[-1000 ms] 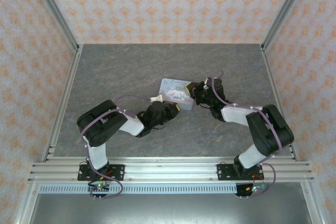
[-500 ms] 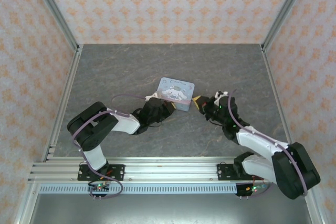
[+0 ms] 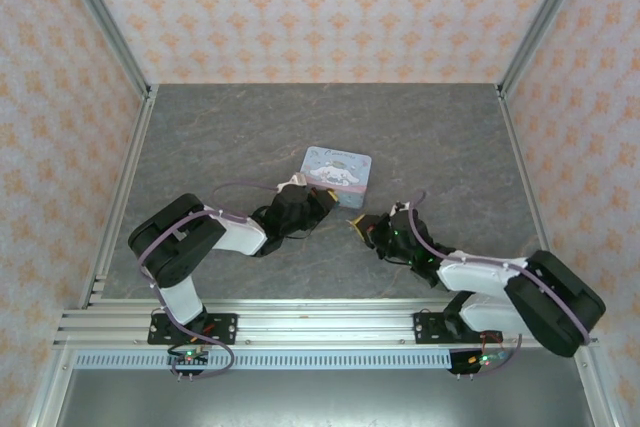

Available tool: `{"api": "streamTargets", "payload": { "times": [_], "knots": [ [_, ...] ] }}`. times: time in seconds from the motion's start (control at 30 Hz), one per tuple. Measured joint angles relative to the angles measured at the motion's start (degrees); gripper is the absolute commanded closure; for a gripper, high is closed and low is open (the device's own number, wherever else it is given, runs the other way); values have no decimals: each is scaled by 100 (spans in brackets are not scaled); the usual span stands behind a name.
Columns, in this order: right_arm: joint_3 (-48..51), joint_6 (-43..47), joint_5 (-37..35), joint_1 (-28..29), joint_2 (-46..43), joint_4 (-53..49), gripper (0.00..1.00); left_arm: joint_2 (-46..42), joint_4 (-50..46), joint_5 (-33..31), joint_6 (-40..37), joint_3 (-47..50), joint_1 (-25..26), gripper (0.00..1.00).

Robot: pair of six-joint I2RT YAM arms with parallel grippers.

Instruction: Unlock a padlock with a key

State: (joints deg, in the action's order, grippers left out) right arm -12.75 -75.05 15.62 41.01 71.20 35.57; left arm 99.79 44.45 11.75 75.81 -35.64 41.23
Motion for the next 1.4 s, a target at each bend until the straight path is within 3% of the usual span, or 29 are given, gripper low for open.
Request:
{"api": "streamTargets", "payload": {
  "times": [0.67, 1.4],
  "knots": [
    [-452, -85, -269, 9, 664, 446, 100, 50, 361, -22, 522, 2, 4, 100],
    [-656, -101, -411, -59, 761, 479, 100, 63, 382, -24, 538, 2, 42, 100]
  ]
}}
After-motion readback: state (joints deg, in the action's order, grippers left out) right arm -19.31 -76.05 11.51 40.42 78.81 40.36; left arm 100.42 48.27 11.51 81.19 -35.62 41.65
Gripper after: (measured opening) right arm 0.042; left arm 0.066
